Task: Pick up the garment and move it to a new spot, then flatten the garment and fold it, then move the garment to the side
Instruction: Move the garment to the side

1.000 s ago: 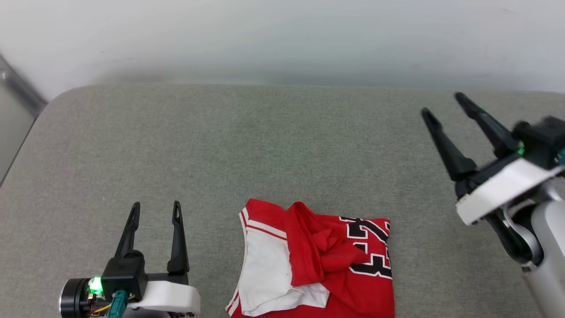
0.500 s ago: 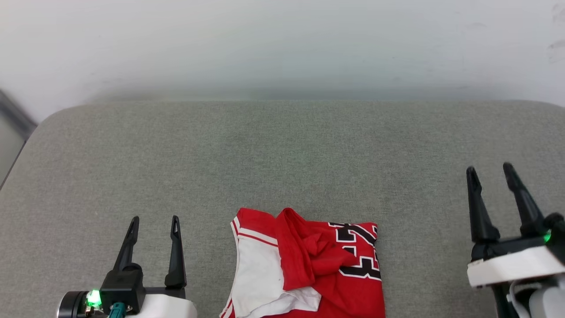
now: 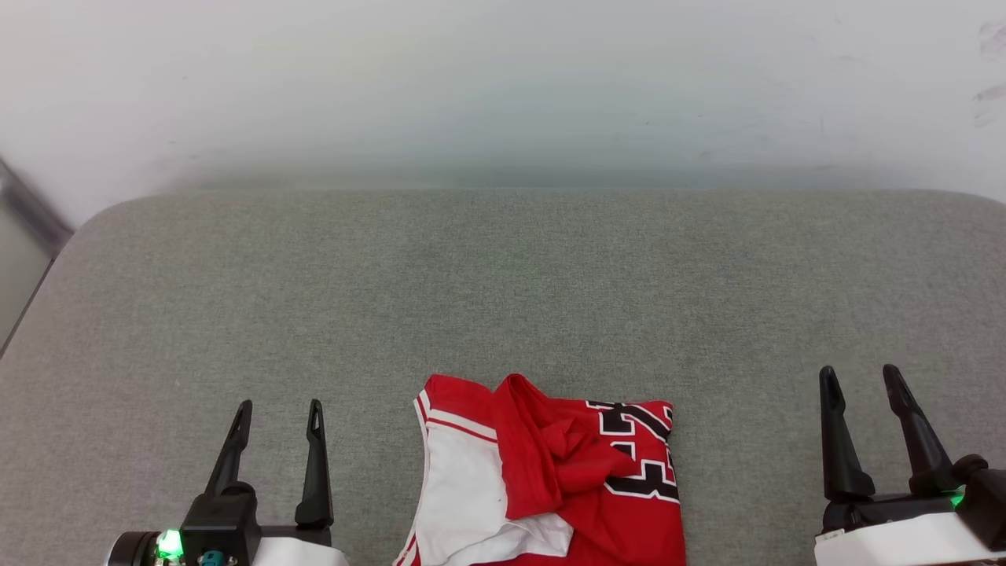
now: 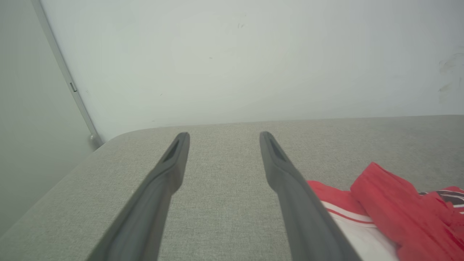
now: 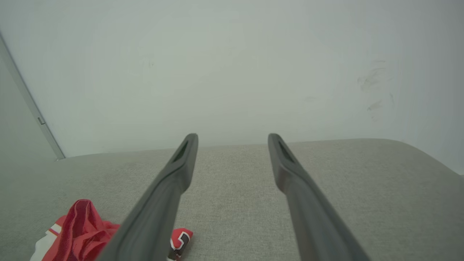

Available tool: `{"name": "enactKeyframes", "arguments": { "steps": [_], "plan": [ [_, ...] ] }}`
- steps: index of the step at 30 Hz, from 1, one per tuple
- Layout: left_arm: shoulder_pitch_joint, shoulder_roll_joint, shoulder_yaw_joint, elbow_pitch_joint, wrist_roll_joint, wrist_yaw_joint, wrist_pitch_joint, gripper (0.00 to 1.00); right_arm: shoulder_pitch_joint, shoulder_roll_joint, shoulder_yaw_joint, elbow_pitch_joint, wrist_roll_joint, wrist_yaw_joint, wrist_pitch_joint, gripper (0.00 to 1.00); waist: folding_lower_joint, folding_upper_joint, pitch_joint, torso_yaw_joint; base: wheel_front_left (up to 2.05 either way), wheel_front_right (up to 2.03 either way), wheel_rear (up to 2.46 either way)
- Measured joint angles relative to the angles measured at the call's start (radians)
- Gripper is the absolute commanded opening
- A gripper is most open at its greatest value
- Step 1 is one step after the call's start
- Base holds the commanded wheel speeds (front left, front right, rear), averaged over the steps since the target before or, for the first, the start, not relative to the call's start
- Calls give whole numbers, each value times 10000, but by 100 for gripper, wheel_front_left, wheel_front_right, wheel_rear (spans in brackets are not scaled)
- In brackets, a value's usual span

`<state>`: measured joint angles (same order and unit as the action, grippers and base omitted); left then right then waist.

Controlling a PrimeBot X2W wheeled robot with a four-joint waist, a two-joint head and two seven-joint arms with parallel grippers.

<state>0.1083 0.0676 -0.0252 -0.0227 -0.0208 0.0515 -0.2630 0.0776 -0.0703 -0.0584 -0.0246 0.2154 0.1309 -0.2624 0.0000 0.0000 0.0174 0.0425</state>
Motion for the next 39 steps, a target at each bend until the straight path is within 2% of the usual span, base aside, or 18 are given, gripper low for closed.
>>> {"name": "enactKeyframes", "arguments": {
  "steps": [6, 10, 13, 20, 26, 33, 39],
  "plan": [
    [2, -19, 6, -2, -25, 0, 0, 100, -453, -128, -123, -353, -67, 0, 0, 100, 0, 0, 30, -1, 0, 0, 0],
    [-5, -42, -15, 8, -40, 0, 0, 100, -1612, -1057, 198, -575, -157, 0, 27, 100, 0, 0, 95, 13, 0, 0, 0],
    [-33, -59, -46, 29, -61, -4, 0, 100, -2590, -1902, 844, -665, 2, 0, 677, 100, 0, 0, 156, 42, 0, 0, 0],
    [-186, -81, -115, 50, -88, -48, 0, 100, -4202, -3601, 2930, -1026, 1434, 2, 4063, 100, 0, 0, 391, 183, 0, 0, 0],
    [-330, -105, -119, 63, -100, -50, 0, 100, -4732, -4558, 4080, -696, 3754, 0, 7643, 100, 0, 0, 618, 301, 0, 0, 0],
    [-632, -123, -190, 48, -117, -75, 0, 100, -4647, -4959, 4684, 27, 6316, 0, 10926, 100, 0, 0, 1020, 474, 0, 0, 0],
    [-968, -144, -353, 23, -165, -79, 0, 100, -4594, -4980, 4707, 591, 7189, 0, 11835, 100, 1, 0, 1532, 693, 0, 0, 0]
  ]
}}
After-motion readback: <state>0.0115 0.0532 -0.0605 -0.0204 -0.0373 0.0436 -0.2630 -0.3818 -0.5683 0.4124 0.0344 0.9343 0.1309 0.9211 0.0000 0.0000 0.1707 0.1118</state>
